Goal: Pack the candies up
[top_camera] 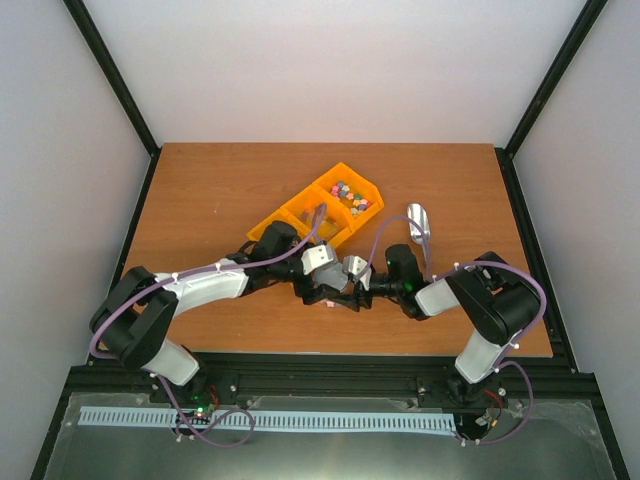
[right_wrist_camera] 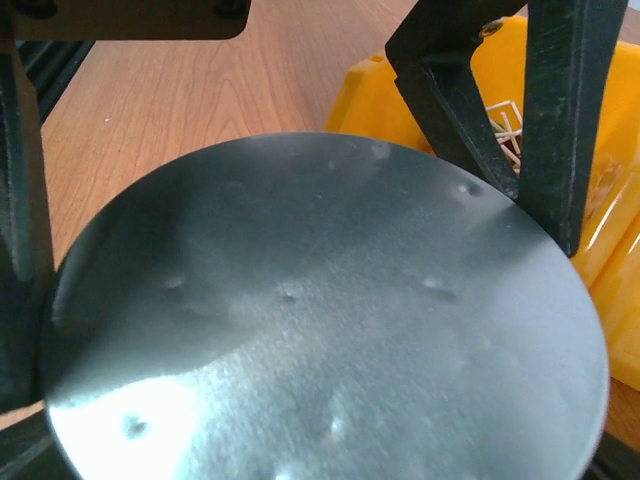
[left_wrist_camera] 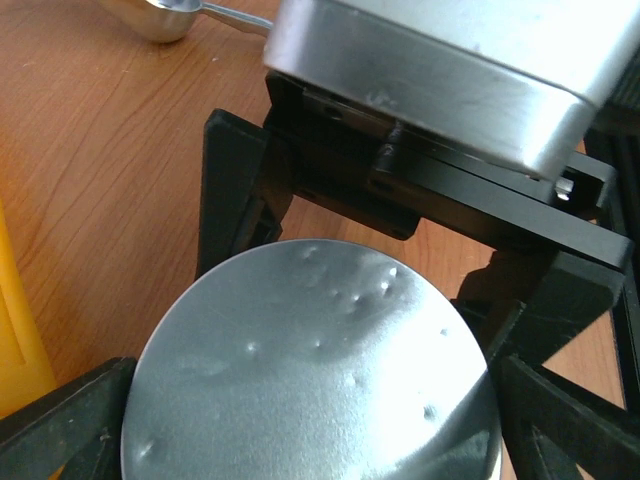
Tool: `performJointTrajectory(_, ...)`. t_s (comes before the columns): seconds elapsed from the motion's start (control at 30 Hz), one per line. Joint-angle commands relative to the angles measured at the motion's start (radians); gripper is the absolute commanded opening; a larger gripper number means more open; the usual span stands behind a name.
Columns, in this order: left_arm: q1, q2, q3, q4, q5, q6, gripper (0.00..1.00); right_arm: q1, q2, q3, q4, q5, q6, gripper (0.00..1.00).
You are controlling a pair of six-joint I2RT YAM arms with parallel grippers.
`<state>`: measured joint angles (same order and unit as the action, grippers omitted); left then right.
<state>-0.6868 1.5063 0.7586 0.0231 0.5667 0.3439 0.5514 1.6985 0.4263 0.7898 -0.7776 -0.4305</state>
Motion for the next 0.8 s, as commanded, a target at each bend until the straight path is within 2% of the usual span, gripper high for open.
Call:
performJointTrajectory(0.0,-0.034,0.020,0.002,0.040,0.012,0.003,0.90,0.002,-0.002,-0.006,0.026,0.040,0.009,0.54)
performJointTrajectory(0.13,-0.034,0.016,0.007,0.009,0.020,0.056,0.76,0.002,-0.004,-0.008,0.022,0.035,0.007,0.51)
performJointTrajectory(0.3,-0.034,0.016,0.023,-0.096,0.085,0.211,0.64,0.002,-0.006,-0.009,0.016,0.020,-0.017,0.48)
performJointTrajectory(0.57,-0.034,0.053,0.097,-0.302,0.206,0.455,0.51,-0.002,-0.002,0.011,-0.015,-0.025,-0.069,0.40)
performJointTrajectory(0.77,-0.034,0.093,0.158,-0.436,0.247,0.622,0.44,-0.014,0.001,0.033,-0.054,-0.068,-0.098,0.39)
